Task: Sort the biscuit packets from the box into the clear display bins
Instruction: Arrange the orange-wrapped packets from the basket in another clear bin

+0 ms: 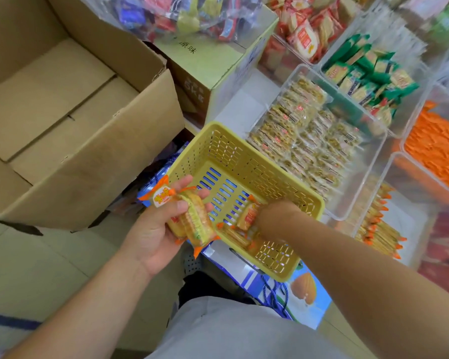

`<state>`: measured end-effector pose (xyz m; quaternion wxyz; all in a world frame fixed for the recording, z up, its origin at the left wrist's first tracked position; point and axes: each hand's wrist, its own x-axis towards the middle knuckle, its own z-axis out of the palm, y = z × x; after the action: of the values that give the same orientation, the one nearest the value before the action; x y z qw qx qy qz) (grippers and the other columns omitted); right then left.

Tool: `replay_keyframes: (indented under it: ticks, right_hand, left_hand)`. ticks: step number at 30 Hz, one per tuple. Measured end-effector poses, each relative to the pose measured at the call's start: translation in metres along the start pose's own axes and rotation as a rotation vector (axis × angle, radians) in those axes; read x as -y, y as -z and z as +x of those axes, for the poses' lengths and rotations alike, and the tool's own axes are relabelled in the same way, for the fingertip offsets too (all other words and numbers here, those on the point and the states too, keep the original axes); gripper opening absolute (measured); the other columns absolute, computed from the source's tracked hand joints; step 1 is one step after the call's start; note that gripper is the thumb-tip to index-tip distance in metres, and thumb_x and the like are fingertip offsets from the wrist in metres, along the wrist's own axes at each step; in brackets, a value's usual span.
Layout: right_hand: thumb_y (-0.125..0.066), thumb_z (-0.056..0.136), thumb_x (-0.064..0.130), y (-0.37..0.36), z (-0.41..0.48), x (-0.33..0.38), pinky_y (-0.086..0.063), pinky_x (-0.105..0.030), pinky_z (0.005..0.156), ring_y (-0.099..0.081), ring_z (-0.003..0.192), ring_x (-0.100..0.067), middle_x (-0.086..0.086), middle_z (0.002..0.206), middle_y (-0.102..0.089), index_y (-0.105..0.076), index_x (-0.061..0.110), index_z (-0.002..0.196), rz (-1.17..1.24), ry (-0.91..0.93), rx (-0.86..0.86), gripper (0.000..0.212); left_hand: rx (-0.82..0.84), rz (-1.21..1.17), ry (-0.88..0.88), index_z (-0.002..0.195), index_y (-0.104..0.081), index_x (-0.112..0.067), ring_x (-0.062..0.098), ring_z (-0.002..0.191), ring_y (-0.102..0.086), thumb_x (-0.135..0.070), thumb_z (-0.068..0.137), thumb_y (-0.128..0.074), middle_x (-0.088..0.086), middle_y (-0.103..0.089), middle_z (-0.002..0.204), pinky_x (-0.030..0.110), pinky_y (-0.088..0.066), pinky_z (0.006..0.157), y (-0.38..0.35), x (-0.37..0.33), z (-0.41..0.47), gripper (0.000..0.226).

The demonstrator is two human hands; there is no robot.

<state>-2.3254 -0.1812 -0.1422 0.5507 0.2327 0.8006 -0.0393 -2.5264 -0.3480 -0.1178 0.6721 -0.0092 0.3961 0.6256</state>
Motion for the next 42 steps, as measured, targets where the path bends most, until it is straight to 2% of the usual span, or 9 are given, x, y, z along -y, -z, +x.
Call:
replay_keyframes:
  ticks: [4,11,14,18,26,30,36,40,42]
  right_hand:
    - [-0.039,0.107,0.044,0.008,-0.001,-0.013,-0.053,-0.037,0.070,-0.061,0.084,-0.025,-0.007,0.100,-0.064,-0.059,0.021,0.129,0.317,-0.029,-0.118,0.037]
    - [-0.034,0.105,0.058,-0.004,0.027,0.029,-0.037,-0.030,0.080,-0.057,0.099,-0.025,-0.004,0.102,-0.060,-0.056,0.012,0.127,1.197,-0.053,-0.197,0.056]
    - [-0.034,0.100,0.067,-0.004,0.036,0.050,-0.040,-0.033,0.084,-0.057,0.106,-0.025,-0.003,0.116,-0.060,-0.052,0.019,0.131,1.253,0.015,-0.094,0.060]
    - [-0.040,0.096,0.072,-0.005,0.041,0.059,-0.042,-0.033,0.071,-0.056,0.085,-0.019,0.003,0.091,-0.058,-0.049,0.024,0.113,1.298,0.014,-0.076,0.052]
    - [-0.053,0.096,0.062,-0.006,0.016,0.047,-0.043,-0.032,0.077,-0.054,0.091,-0.023,-0.003,0.102,-0.058,-0.049,0.023,0.112,1.220,0.083,-0.097,0.043]
    - [-0.062,0.095,0.054,-0.002,-0.022,0.034,-0.044,-0.030,0.070,-0.056,0.080,-0.017,0.000,0.094,-0.063,-0.059,0.026,0.109,1.584,0.112,-0.220,0.032]
    - [-0.068,0.088,0.047,-0.013,-0.099,0.001,-0.057,-0.033,0.073,-0.071,0.092,-0.021,-0.003,0.108,-0.074,-0.064,0.024,0.116,2.285,0.297,-0.409,0.036]
    - [-0.064,0.094,0.045,-0.041,-0.136,-0.013,-0.056,-0.049,0.096,-0.063,0.123,-0.032,-0.015,0.134,-0.066,-0.061,0.021,0.133,2.512,0.477,-0.525,0.047]
    - [-0.060,0.097,0.048,-0.057,-0.147,-0.019,-0.050,-0.052,0.104,-0.062,0.124,-0.033,-0.014,0.133,-0.066,-0.059,0.018,0.135,2.497,0.461,-0.618,0.048]
  left_hand:
    - [-0.011,0.027,-0.006,0.132,-0.065,-0.024,0.032,0.109,-0.073,-0.011,0.077,-0.065,0.014,-0.071,0.128,0.054,-0.061,0.088,0.000,0.000,-0.001,0.057]
    - [-0.030,0.063,-0.009,0.133,-0.063,-0.024,0.035,0.113,-0.072,-0.010,0.079,-0.062,0.014,-0.071,0.129,0.060,-0.053,0.096,-0.003,0.001,-0.001,0.056]
    - [-0.039,0.062,-0.010,0.134,-0.063,-0.023,0.036,0.113,-0.071,-0.011,0.078,-0.063,0.015,-0.071,0.129,0.059,-0.054,0.094,-0.002,0.002,-0.002,0.057]
    - [-0.049,0.081,-0.028,0.135,-0.061,-0.022,0.037,0.113,-0.071,-0.009,0.079,-0.062,0.017,-0.070,0.130,0.059,-0.055,0.093,-0.003,0.003,-0.003,0.058]
    - [-0.059,0.072,-0.022,0.133,-0.062,-0.017,0.036,0.108,-0.073,-0.012,0.075,-0.069,0.018,-0.072,0.126,0.048,-0.063,0.078,-0.008,-0.001,-0.003,0.059]
    - [-0.079,0.114,-0.027,0.125,-0.066,-0.017,0.033,0.098,-0.075,-0.013,0.069,-0.078,0.020,-0.074,0.119,0.061,-0.058,0.087,-0.020,-0.002,-0.007,0.058]
    - [-0.058,0.086,-0.001,0.097,-0.080,-0.025,0.027,0.089,-0.077,-0.019,0.068,-0.074,0.019,-0.076,0.112,0.051,-0.064,0.071,-0.064,0.013,-0.004,0.030]
    - [-0.074,0.132,0.004,0.116,-0.069,-0.013,0.027,0.086,-0.078,-0.016,0.070,-0.071,0.018,-0.077,0.109,0.043,-0.065,0.064,-0.112,0.043,0.007,0.046]
    - [-0.100,0.177,-0.020,0.107,-0.074,-0.018,0.022,0.074,-0.077,-0.009,0.076,-0.071,0.012,-0.079,0.096,0.034,-0.060,0.054,-0.135,0.065,0.013,0.032]
